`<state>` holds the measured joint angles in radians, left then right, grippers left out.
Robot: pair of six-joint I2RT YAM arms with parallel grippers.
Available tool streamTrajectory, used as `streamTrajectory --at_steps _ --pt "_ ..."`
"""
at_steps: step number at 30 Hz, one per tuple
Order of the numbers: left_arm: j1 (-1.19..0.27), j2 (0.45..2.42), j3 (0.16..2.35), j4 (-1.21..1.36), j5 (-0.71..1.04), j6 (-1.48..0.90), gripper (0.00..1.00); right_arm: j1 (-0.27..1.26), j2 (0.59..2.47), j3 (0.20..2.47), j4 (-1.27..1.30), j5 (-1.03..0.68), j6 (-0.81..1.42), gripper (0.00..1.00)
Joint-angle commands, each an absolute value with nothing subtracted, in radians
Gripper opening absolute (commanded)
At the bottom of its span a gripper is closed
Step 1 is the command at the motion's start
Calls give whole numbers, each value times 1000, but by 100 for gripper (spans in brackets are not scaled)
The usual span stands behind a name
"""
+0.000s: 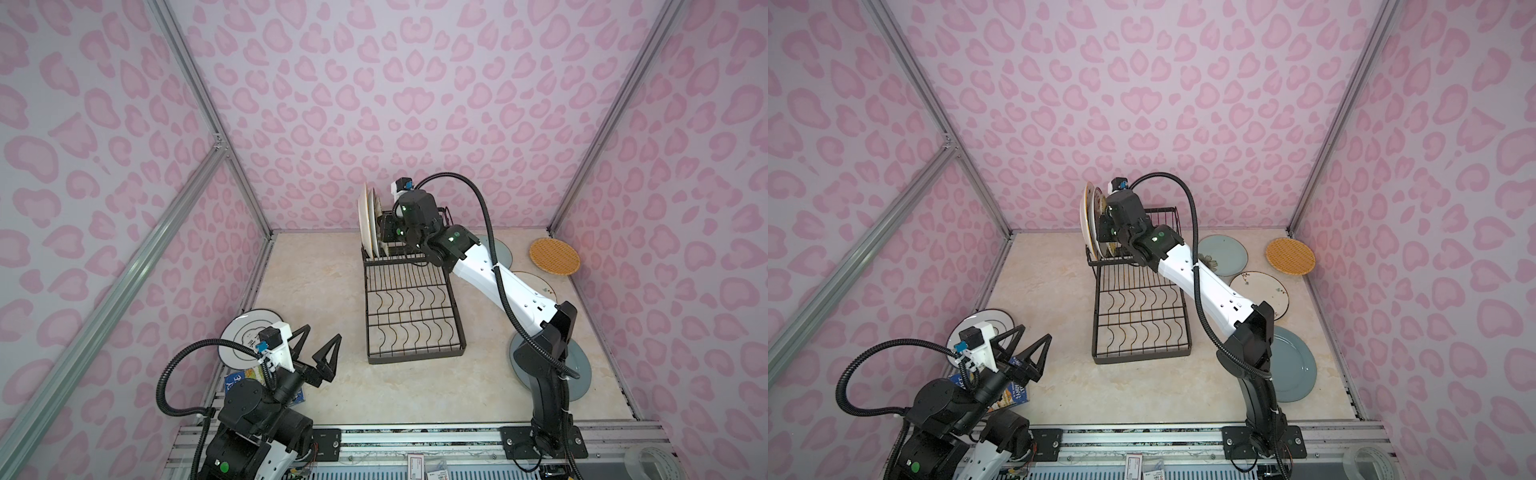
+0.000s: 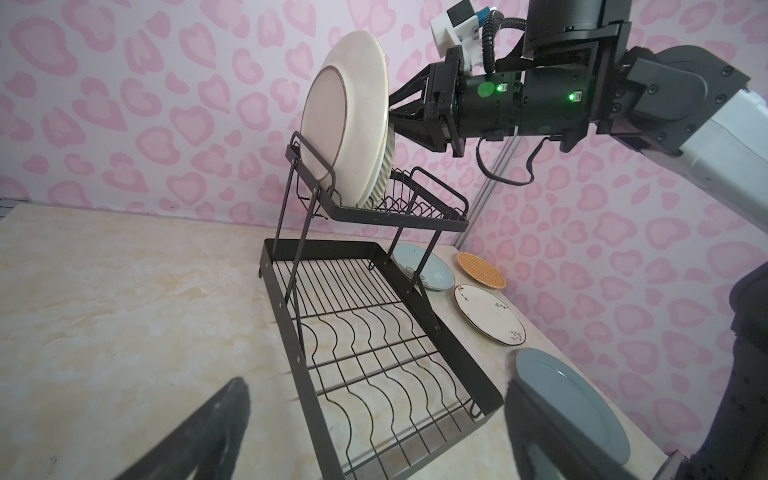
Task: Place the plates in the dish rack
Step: 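Lower the straw mat into the upper tier slot beside the standing plates, then open the right gripper and withdraw it down to the rack's near corner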
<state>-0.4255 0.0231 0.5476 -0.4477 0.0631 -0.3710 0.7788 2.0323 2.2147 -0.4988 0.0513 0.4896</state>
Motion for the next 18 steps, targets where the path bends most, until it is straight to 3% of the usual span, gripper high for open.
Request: streamTrajectory --at_steps 1,18 --pt "-425 21 547 -429 59 -373 97 779 2025 2220 -475 35 495 25" --pt "-425 21 546 -431 51 -373 97 782 1986 2220 -471 5 493 34"
